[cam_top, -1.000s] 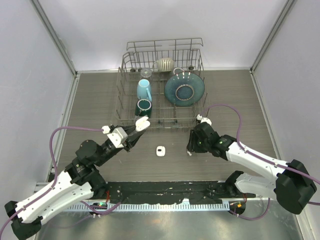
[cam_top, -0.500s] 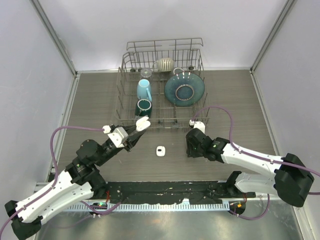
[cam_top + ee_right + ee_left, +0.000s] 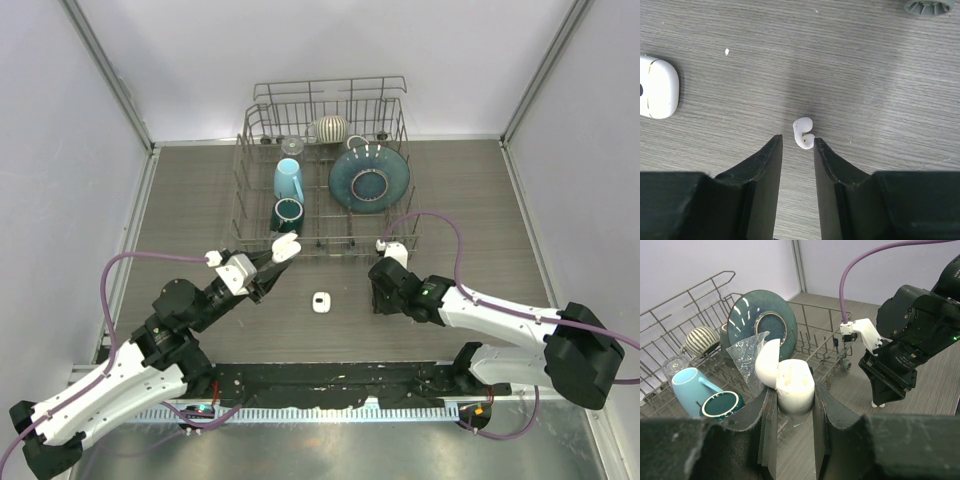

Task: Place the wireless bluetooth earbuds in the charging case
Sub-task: Pick up the earbud from the center of the board.

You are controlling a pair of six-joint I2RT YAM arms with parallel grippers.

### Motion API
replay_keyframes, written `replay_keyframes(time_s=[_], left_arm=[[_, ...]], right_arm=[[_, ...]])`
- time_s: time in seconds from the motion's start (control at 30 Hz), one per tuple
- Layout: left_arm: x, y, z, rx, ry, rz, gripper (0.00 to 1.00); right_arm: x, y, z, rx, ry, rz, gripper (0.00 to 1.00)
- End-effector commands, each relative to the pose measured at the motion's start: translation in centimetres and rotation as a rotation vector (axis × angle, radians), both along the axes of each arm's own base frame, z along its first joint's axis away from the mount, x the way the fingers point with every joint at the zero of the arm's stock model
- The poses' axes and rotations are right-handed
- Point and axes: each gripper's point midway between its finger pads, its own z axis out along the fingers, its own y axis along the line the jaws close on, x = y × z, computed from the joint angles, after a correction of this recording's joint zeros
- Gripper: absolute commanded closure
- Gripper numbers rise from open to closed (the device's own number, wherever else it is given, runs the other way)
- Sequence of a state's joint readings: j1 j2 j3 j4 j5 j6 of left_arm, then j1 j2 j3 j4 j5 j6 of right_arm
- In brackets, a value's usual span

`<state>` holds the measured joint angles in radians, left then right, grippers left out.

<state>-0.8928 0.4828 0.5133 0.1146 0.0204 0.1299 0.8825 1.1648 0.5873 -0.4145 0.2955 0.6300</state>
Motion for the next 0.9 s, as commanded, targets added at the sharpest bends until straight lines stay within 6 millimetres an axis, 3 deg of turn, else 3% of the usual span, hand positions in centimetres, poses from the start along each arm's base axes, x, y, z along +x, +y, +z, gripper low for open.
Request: replay_keyframes(time_s=[0.0,0.87], left_arm=[[-0.2,-0.3,1.4,-0.046,-0.024,-0.017,1.00],[-0.2,-0.5,1.4,-0.041,-0.025,-0.021,1.00]], right_arm=[[0.8,0.6,0.5,0.018,-0.042,-0.010,0.64],[0.8,0.0,-1.2,-0.084,-0.035,-0.002,0.70]])
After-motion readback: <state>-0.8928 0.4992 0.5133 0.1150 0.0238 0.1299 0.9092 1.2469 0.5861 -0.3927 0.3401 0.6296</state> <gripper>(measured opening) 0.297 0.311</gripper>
